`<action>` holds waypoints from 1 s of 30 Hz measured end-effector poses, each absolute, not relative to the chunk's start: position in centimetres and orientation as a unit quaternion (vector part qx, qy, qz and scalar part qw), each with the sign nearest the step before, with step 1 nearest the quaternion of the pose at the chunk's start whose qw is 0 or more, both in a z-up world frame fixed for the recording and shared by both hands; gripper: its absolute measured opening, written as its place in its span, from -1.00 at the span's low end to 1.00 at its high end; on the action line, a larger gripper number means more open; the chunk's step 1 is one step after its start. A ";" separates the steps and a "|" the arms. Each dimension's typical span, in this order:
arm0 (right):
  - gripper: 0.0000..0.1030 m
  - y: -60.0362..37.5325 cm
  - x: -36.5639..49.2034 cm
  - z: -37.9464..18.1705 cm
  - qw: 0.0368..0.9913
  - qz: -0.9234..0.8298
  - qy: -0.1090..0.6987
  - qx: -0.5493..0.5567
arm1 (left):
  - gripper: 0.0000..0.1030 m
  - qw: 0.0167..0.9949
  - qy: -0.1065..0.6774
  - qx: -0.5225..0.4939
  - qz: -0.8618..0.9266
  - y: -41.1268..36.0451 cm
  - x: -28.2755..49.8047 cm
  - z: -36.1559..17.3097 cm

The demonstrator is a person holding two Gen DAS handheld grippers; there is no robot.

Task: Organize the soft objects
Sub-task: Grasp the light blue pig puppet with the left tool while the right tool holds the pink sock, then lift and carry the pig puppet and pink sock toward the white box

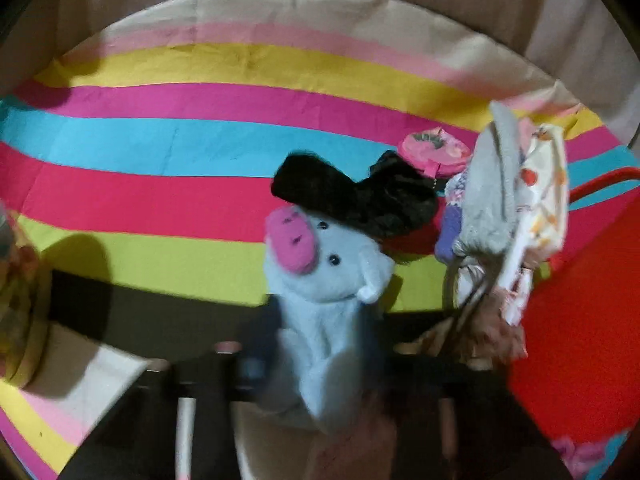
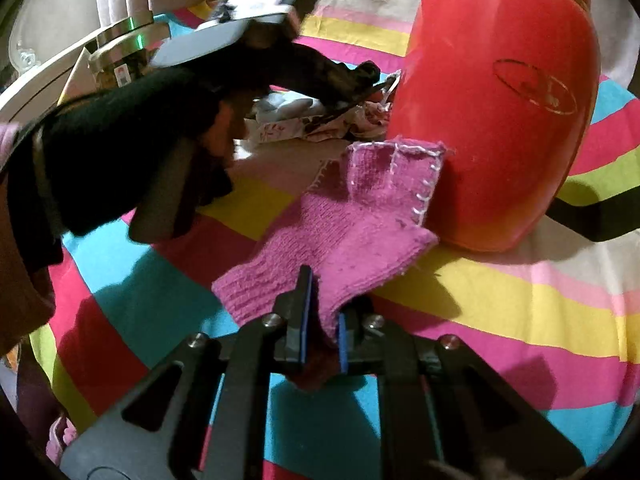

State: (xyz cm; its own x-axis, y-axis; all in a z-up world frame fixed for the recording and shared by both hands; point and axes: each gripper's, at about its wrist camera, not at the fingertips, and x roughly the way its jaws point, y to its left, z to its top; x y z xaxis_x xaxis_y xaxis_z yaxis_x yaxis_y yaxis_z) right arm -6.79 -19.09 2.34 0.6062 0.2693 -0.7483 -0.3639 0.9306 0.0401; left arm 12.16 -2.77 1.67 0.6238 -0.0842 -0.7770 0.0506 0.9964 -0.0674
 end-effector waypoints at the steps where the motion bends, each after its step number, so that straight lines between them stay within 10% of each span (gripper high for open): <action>1: -0.70 -19.3 -6.8 2.3 0.894 0.179 0.407 -0.055 | -0.52 0.904 0.426 -0.026 -0.032 -1.9 11.1 2.1; 13: -0.70 -19.9 -6.6 2.5 0.893 0.182 0.409 -0.050 | -0.56 0.898 0.367 -0.221 -0.105 7.9 -3.1 5.7; 21: -0.70 -19.6 -6.7 2.4 0.893 0.182 0.409 -0.051 | -0.56 0.919 0.378 -0.019 -0.108 3.5 -4.9 7.4; 30: -0.75 -20.0 -6.6 2.3 0.892 0.188 0.409 -0.039 | -0.56 0.902 0.389 -0.151 -0.108 6.0 -8.8 5.5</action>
